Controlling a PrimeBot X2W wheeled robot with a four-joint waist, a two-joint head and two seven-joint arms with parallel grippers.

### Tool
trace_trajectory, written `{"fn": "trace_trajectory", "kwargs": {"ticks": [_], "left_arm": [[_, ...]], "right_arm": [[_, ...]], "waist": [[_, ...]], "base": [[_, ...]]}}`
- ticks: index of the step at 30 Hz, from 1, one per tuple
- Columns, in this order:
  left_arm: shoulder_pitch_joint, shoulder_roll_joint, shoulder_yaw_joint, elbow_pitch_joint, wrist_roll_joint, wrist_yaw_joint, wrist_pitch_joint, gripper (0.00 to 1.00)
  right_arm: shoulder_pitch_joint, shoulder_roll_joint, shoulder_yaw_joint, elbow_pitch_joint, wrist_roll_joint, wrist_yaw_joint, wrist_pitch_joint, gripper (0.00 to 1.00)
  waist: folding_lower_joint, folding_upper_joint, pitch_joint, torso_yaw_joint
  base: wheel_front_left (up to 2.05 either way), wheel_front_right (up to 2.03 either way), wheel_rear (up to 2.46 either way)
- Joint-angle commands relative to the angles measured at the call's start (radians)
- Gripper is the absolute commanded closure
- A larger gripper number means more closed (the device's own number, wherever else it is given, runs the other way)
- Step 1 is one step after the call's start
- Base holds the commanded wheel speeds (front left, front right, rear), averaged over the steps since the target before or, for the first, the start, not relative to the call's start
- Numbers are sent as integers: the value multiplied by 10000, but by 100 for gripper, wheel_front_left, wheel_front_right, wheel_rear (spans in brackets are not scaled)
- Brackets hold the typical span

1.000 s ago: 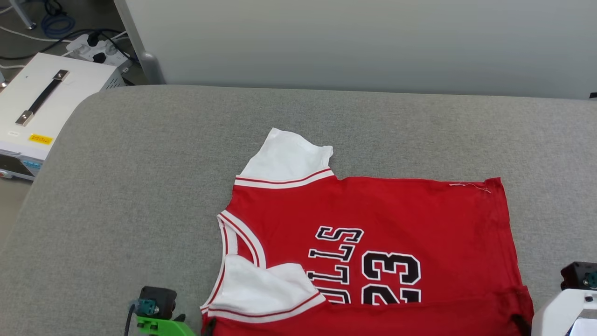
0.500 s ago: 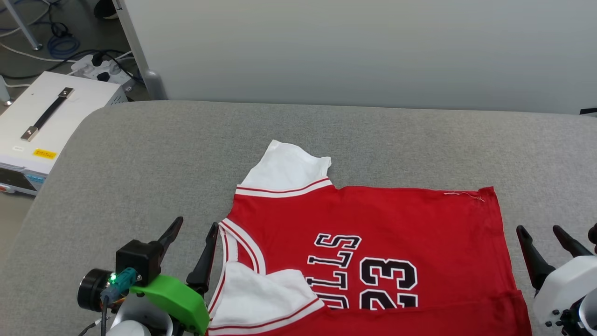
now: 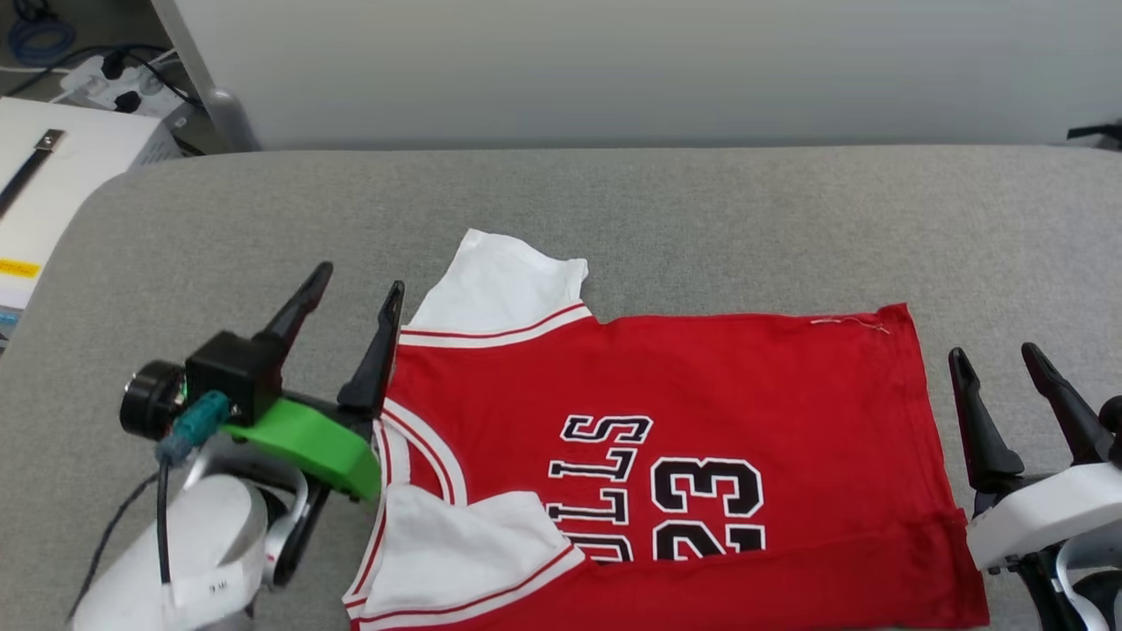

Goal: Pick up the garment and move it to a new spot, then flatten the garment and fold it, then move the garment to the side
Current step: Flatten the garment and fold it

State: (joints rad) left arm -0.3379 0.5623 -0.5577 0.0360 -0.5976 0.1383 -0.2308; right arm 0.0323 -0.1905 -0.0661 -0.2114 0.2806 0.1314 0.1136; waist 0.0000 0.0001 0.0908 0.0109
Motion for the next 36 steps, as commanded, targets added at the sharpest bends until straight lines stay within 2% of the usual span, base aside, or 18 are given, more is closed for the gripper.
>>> {"fn": "trace_trajectory", "kwargs": {"ticks": [1, 4, 9, 12, 15, 24, 35, 36], "left_arm": [[-586, 125, 25, 200, 84, -188, 236, 0], [-1625, 305, -34, 630, 154, -638, 802, 0], [-3468, 577, -319, 1599, 40, -1648, 2427, 0], [-4527, 765, -752, 2410, -62, -2231, 3966, 0], [-5467, 888, -1242, 3228, -304, -2561, 5296, 0], [-7064, 1051, -2302, 4771, -1930, -2686, 7684, 0], [-7933, 633, -2324, 6586, -3200, -2689, 8752, 0], [-7915, 585, -2328, 6682, -3340, -2689, 8873, 53]], "right_arm": [[-246, 82, 62, -53, -62, -7, -109, 0], [-452, 208, 196, -76, -93, -7, -180, 0], [-806, 354, 341, -68, -166, -7, -278, 0], [-1023, 407, 449, -1, -220, -7, -346, 0], [-1258, 481, 597, 72, -288, -7, -438, 0], [-1722, 701, 1028, 340, -220, -7, -684, 0], [-2014, 831, 1378, 719, -51, -7, -918, 0], [-2027, 827, 1375, 752, -51, -7, -931, 0]], "waist": [[0, -1, 698, -572], [0, -1, 1141, -868], [0, -1, 1909, -1344], [0, -1, 2357, -1623], [0, -1, 2830, -1898], [0, -1, 3695, -2417], [0, -1, 4244, -2618], [0, -1, 4249, -2616]], "base": [[0, 0, 0], [0, 0, 0], [0, 0, 0], [0, 0, 0], [0, 0, 0], [0, 0, 0], [0, 0, 0], [0, 0, 0]]}}
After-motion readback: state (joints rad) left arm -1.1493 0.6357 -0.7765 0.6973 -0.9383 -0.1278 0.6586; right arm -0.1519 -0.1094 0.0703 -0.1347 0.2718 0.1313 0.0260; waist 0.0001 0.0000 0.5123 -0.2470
